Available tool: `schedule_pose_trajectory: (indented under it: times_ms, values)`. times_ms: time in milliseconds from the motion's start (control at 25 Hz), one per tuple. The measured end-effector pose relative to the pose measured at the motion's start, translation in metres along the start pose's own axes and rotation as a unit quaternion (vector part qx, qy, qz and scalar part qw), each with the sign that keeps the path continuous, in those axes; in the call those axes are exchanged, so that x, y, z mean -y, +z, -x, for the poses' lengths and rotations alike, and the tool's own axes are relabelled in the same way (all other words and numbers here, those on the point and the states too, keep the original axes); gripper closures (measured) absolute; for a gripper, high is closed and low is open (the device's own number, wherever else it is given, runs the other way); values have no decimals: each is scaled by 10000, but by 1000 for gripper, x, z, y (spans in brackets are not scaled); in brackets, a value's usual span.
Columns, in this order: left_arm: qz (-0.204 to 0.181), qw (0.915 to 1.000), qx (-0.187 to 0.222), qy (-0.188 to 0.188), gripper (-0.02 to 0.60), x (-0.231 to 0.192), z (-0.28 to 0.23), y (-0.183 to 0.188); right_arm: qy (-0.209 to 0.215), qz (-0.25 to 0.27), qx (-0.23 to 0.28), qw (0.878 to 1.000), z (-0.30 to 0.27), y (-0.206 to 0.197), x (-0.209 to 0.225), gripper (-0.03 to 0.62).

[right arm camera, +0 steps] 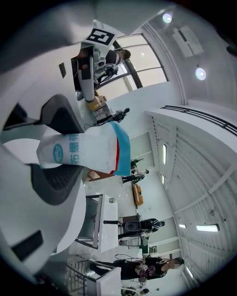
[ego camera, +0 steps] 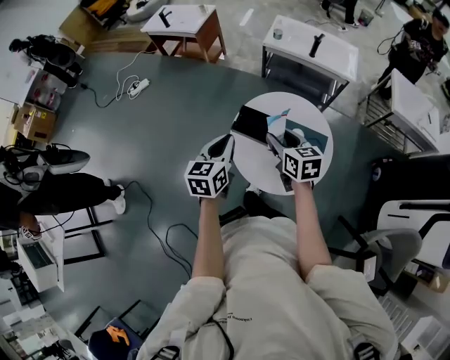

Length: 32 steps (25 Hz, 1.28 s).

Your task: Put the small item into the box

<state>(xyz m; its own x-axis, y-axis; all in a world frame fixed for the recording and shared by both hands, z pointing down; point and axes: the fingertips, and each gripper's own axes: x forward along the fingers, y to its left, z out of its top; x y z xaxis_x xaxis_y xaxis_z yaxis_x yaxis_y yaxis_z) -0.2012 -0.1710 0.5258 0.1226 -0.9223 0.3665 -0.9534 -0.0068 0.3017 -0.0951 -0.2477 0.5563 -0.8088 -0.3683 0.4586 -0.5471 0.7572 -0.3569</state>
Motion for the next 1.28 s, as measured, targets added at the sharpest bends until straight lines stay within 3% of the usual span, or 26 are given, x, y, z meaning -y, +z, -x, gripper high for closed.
schedule_pose_trajectory:
  times_ms: [440, 640, 800, 920, 1120, 1280]
  values:
    - [47, 9998, -72, 191, 558, -43, -17, 21, 212, 120, -106, 9996, -51, 34, -5, 378]
    - [39, 9995, -170, 270, 558, -67, -25, 32, 112, 499, -261, 9984, -77, 45, -6, 378]
    - [10, 9994, -258, 248, 558, -81, -38, 39, 125, 492, -279, 9983, -94, 54, -4, 378]
    - [-30, 9991, -386, 167, 558, -86, -57, 41, 16, 557, -338, 9979, -105, 59, 9, 378]
    - [-287, 9983, -492, 99, 558, -90, -92, 53, -356, 1207, -582, 9903, -121, 70, 35, 378]
    - [-412, 9967, -698, -63, 558, -93, -125, 53, -449, 1214, -682, 9892, -141, 74, 62, 378]
